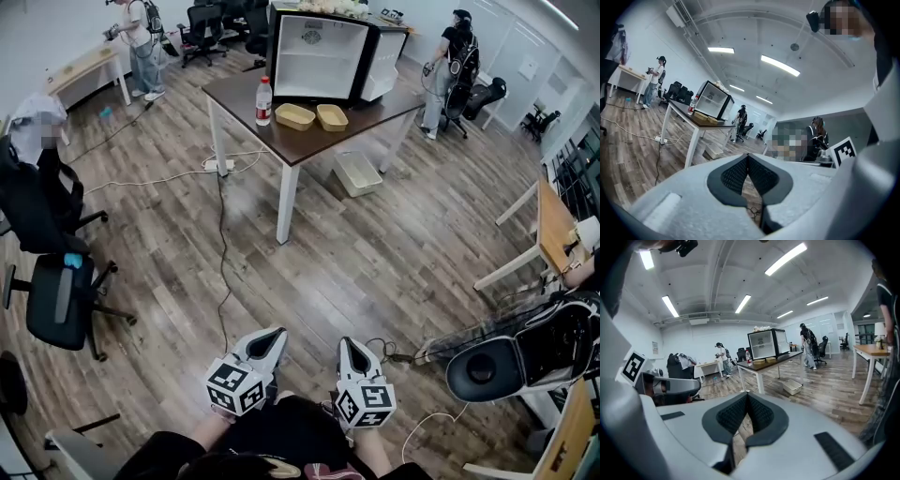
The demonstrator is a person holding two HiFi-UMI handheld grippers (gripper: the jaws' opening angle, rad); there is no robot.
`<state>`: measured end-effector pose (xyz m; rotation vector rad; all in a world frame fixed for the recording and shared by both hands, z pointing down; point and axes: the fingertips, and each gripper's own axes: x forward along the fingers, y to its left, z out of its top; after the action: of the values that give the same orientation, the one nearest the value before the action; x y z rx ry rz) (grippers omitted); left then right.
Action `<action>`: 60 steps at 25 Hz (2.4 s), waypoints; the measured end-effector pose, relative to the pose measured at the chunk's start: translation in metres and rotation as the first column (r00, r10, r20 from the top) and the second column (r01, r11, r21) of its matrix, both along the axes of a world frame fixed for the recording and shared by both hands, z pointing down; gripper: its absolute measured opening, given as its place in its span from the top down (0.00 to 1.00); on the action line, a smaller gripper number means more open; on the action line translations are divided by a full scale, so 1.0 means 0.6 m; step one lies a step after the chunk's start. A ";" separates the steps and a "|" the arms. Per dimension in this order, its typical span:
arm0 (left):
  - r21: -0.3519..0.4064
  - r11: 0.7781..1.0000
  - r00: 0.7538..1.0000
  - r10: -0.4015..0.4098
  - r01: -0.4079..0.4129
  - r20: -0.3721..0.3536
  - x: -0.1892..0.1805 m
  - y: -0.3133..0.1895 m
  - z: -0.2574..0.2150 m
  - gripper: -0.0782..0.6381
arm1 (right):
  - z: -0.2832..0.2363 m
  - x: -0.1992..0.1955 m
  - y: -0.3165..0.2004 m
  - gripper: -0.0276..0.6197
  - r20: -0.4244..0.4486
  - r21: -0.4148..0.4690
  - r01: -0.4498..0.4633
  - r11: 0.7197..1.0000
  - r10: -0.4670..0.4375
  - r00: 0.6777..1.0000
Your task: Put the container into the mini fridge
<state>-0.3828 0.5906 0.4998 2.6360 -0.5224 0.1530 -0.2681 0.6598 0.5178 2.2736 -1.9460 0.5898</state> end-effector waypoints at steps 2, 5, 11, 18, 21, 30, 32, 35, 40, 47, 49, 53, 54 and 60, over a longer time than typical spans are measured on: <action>-0.004 1.000 1.000 0.004 -0.004 -0.011 0.008 -0.033 -0.003 0.88 | -0.004 0.010 -0.034 0.95 -0.004 -0.002 0.002 1.000 -0.002 1.000; -0.006 1.000 1.000 0.012 -0.012 -0.019 0.019 -0.084 -0.006 0.88 | -0.012 0.022 -0.085 0.95 0.010 0.008 0.001 1.000 -0.001 1.000; 0.004 0.999 0.999 0.037 -0.037 -0.028 0.044 -0.181 -0.011 0.88 | -0.016 0.039 -0.177 0.95 -0.025 0.013 -0.044 0.999 0.044 0.999; 0.019 0.997 0.997 0.070 -0.070 -0.013 0.051 -0.256 -0.008 0.88 | -0.021 0.023 -0.244 0.95 -0.038 0.032 -0.067 0.997 0.069 0.997; 0.009 0.998 0.998 0.062 -0.062 -0.003 0.047 -0.272 -0.003 0.88 | -0.018 0.020 -0.256 0.95 -0.034 0.027 -0.070 0.997 0.071 0.997; 0.024 1.000 0.999 0.000 -0.001 0.039 0.053 -0.309 0.015 0.88 | -0.003 0.028 -0.302 0.95 -0.054 0.005 -0.028 1.000 0.029 0.998; 0.025 1.000 0.999 -0.012 0.011 0.045 0.062 -0.324 0.019 0.88 | 0.002 0.035 -0.319 0.95 -0.056 0.003 -0.009 1.000 0.009 0.998; 0.037 0.999 0.998 -0.028 0.026 0.057 0.084 -0.347 0.019 0.88 | 0.007 0.059 -0.343 0.95 -0.047 0.001 0.009 1.000 -0.009 0.999; 0.046 0.998 0.996 -0.043 0.039 0.074 0.130 -0.385 0.019 0.88 | 0.014 0.114 -0.393 0.95 -0.020 0.005 0.025 1.000 -0.024 1.000; 0.040 0.998 0.994 -0.057 0.053 0.098 0.214 -0.431 0.024 0.88 | 0.025 0.179 -0.458 0.95 -0.016 -0.021 0.102 0.995 -0.102 0.995; 0.041 0.997 0.993 -0.065 0.061 0.102 0.239 -0.444 0.022 0.88 | 0.027 0.202 -0.473 0.95 -0.008 -0.027 0.119 0.992 -0.120 0.993; 0.043 0.995 0.989 -0.097 0.093 0.115 0.281 -0.466 0.020 0.88 | 0.026 0.253 -0.505 0.95 -0.001 -0.028 0.151 0.988 -0.151 0.989; 0.044 0.993 0.987 -0.110 0.105 0.115 0.292 -0.472 0.020 0.88 | 0.026 0.266 -0.513 0.95 -0.004 -0.026 0.161 0.987 -0.161 0.987; 0.051 0.983 0.979 -0.179 0.174 0.098 0.372 -0.507 0.014 0.88 | 0.019 0.355 -0.551 0.95 -0.032 -0.018 0.227 0.974 -0.228 0.973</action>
<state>-0.1598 0.2863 0.5081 2.6168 -0.7994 0.2249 -0.0553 0.3292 0.5291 1.9988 -2.1376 0.5332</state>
